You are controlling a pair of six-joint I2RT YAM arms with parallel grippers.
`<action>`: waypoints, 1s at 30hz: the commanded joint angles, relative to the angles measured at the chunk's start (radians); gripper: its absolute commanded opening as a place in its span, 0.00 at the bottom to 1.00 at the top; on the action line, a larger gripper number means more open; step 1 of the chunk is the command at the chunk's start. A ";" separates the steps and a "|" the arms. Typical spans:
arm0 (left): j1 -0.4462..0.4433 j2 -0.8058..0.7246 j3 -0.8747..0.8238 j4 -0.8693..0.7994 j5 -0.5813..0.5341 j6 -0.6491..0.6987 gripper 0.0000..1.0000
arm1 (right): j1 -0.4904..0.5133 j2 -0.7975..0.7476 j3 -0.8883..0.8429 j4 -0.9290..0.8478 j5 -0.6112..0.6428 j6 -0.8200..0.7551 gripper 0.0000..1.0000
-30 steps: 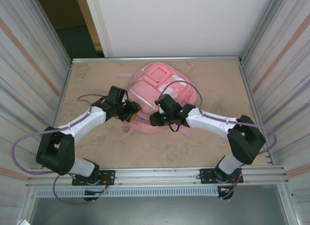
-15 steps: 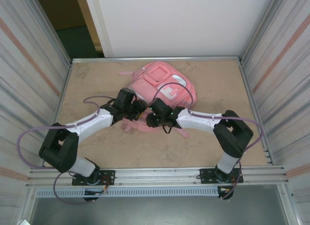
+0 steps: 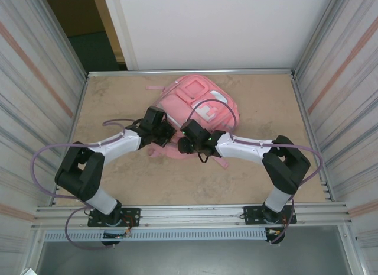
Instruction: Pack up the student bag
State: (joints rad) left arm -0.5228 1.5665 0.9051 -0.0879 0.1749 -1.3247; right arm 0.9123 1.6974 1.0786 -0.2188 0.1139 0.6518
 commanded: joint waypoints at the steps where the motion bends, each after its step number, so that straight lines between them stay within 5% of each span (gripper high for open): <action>1: 0.004 -0.045 0.032 -0.045 -0.005 0.020 0.00 | 0.007 -0.023 0.045 -0.040 0.041 0.040 0.44; 12: -0.006 -0.118 0.017 -0.078 0.060 0.009 0.00 | 0.020 0.093 0.145 -0.057 0.079 0.154 0.46; 23: 0.021 -0.124 0.013 -0.087 0.091 0.027 0.00 | 0.041 0.117 0.126 -0.101 0.138 0.133 0.07; 30: 0.039 -0.145 0.006 -0.156 0.089 0.134 0.00 | -0.029 0.042 0.097 -0.168 0.143 -0.020 0.02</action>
State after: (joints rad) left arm -0.4995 1.4899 0.9104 -0.1799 0.2432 -1.2671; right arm 0.9295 1.7847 1.2015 -0.3000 0.2127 0.7193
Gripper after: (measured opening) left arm 0.062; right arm 0.072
